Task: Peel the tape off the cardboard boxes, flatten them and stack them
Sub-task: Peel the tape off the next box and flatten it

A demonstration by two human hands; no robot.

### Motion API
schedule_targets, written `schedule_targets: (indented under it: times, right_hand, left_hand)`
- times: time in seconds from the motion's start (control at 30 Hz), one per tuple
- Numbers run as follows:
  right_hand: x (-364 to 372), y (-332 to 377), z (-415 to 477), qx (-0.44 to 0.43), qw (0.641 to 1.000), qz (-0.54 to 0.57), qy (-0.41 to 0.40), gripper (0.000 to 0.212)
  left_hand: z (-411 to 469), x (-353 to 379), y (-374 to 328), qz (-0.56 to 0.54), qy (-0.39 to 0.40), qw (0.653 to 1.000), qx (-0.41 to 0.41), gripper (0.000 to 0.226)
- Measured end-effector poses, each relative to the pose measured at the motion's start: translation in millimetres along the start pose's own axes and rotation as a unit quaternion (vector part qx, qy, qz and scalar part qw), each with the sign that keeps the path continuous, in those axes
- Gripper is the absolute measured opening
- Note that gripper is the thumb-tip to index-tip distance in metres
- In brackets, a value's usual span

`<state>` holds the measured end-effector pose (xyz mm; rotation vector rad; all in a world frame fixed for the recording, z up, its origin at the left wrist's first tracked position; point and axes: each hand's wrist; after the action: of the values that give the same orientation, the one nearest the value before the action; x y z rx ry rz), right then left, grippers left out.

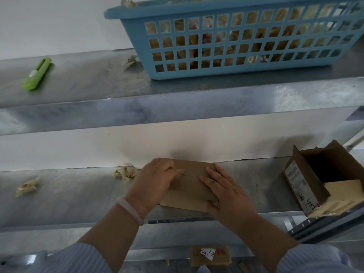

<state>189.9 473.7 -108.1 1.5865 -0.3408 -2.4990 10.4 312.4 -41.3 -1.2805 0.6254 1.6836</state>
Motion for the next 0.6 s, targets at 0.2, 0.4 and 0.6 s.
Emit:
schedule_targets:
  times: [0.2,0.4,0.6]
  right_hand:
    - [5,-2,-1,-0.005,1.000,0.016,-0.017,0.066]
    - [-1,1,10,-0.019,0.997,-0.046,-0.055,0.054]
    - [9,7,23,-0.095,0.992,-0.085,-0.004,0.059]
  left_hand:
    - [-6,2,-13,-0.176,0.047,0.980,-0.082,0.037]
    - [2,8,-8,-0.137,0.079,0.976,-0.150,0.042]
    - [16,6,-15,-0.111,0.108,0.976,-0.152,0.009]
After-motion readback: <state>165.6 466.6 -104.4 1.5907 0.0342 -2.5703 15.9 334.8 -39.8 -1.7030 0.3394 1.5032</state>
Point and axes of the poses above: each hand's wrist, its own z-axis towards the middle knuckle, its own x-axis out of the palm, y = z × x, and after that the axes turned 13 degrees about -x, right-handed
